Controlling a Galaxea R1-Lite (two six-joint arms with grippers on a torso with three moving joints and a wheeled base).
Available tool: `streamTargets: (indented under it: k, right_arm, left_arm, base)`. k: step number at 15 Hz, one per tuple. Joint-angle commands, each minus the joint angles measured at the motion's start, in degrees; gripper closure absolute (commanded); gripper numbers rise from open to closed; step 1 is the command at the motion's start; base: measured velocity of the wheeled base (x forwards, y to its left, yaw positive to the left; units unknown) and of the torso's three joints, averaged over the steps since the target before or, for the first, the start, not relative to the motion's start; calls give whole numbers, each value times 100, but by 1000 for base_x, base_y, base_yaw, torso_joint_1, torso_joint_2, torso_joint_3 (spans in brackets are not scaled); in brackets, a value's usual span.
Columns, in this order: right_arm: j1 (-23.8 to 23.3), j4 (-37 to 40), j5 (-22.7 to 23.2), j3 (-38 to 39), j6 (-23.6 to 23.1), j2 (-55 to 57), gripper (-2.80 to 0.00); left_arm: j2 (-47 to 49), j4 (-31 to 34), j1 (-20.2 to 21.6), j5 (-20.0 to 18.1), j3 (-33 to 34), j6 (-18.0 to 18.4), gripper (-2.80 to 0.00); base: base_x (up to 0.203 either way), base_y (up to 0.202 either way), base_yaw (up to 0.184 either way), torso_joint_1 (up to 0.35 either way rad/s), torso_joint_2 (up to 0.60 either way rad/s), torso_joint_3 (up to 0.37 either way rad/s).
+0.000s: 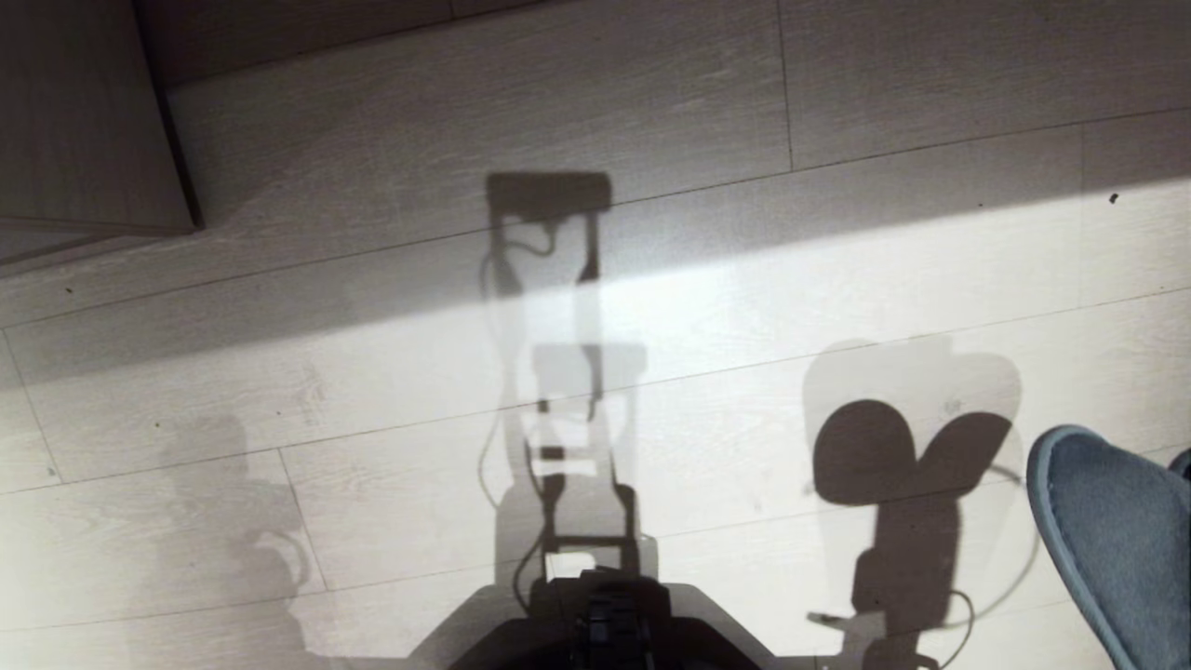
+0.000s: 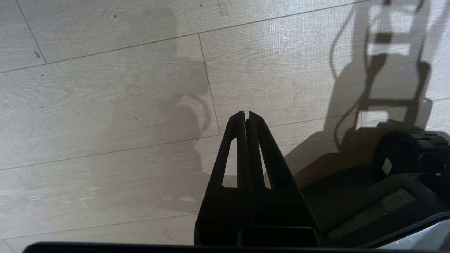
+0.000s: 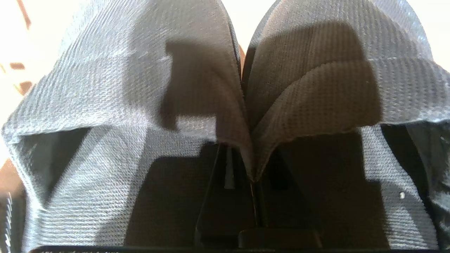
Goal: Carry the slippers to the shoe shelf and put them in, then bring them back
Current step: Place the slippers on the floor
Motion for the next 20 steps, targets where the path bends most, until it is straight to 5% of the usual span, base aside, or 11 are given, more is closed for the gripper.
streamTargets:
  k: [1,5,9,13,14,20]
  right_arm:
    - [-1,-493,15,-325,-19,1628,0]
    - [-1,-2849,382,-819,-160,4058,0]
    - [-185,-5160,1443,-1182,-453,5699,0]
    - [-347,-5996,1989,-1630,-607,6513,0]
    - [-387,-6260,2141,-1672,-600,6705,-280]
    - [-535,-6735,2523,-1519,-639,6860,-280]
  left_arm:
    - [-9,-4,1,4,0,-3,0]
    - [-9,-4,1,4,-8,-3,0]
    - [-9,-3,1,4,-3,-3,0]
    - [-9,-1,1,4,0,-3,0]
    - [-9,-4,1,4,0,-3,0]
    - [-9,-4,1,4,0,-3,0]
  base:
    - [0,0,0,0,0,0]
    - [0,0,0,0,0,0]
    - [0,0,0,0,0,0]
    - [0,0,0,0,0,0]
    - [0,0,0,0,0,0]
    - [0,0,0,0,0,0]
